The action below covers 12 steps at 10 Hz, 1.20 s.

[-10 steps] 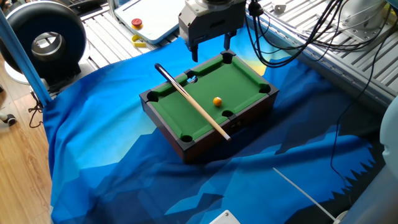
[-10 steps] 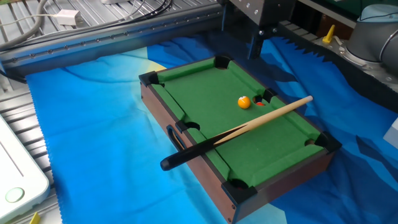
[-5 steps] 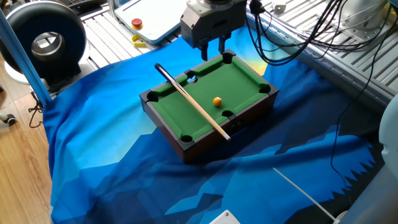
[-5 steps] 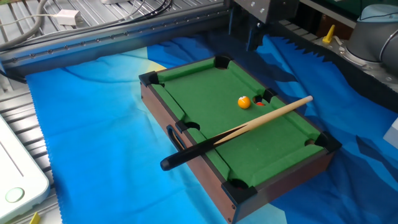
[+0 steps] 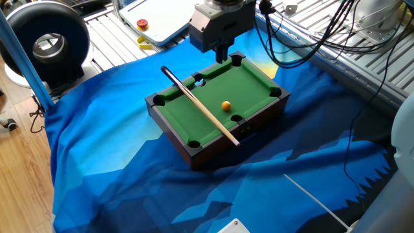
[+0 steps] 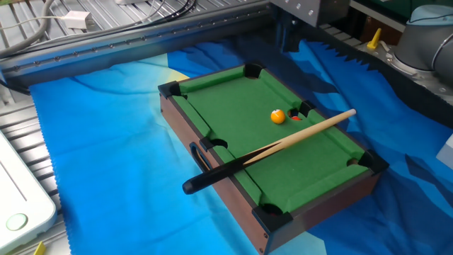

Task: Hit the pool ball

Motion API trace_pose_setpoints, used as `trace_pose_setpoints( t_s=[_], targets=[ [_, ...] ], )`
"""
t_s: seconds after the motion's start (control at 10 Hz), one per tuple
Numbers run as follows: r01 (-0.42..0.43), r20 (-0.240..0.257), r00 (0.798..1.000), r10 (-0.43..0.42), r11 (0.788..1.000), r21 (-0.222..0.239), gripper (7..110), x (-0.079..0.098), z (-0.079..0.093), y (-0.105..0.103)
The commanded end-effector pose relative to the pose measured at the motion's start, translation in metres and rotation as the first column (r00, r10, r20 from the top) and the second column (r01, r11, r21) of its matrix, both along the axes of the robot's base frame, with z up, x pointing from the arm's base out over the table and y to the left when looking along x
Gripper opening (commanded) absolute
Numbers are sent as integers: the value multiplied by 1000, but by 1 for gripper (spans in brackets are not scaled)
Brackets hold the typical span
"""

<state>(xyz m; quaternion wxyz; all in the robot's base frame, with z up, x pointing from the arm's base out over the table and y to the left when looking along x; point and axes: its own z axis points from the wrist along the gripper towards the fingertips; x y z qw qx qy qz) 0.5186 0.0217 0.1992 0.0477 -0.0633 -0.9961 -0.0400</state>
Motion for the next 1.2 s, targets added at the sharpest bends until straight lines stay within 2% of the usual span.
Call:
trace_pose_setpoints(
  t_s=[0.0,0.1,0.2,0.3,0.4,0.5,0.7,0.9,1.0,1.1],
  targets=[
    [40,45,998,-41,999,30,7,13,6,7],
    [-23,49,999,22,999,25,7,12,6,5],
    [-20,90,996,19,1000,6,7,23,8,3],
    [-8,121,992,15,998,-59,7,32,8,-12],
    [-12,101,995,22,995,-99,7,27,10,-22],
    [-24,83,996,34,993,-117,7,22,12,-27],
    [-35,108,993,48,992,-122,7,32,14,-31],
    [-35,129,990,48,994,-102,7,39,17,-27],
    [-18,124,992,30,995,-98,7,38,21,-22],
    [5,104,995,6,994,-106,7,30,24,-19]
  ],
)
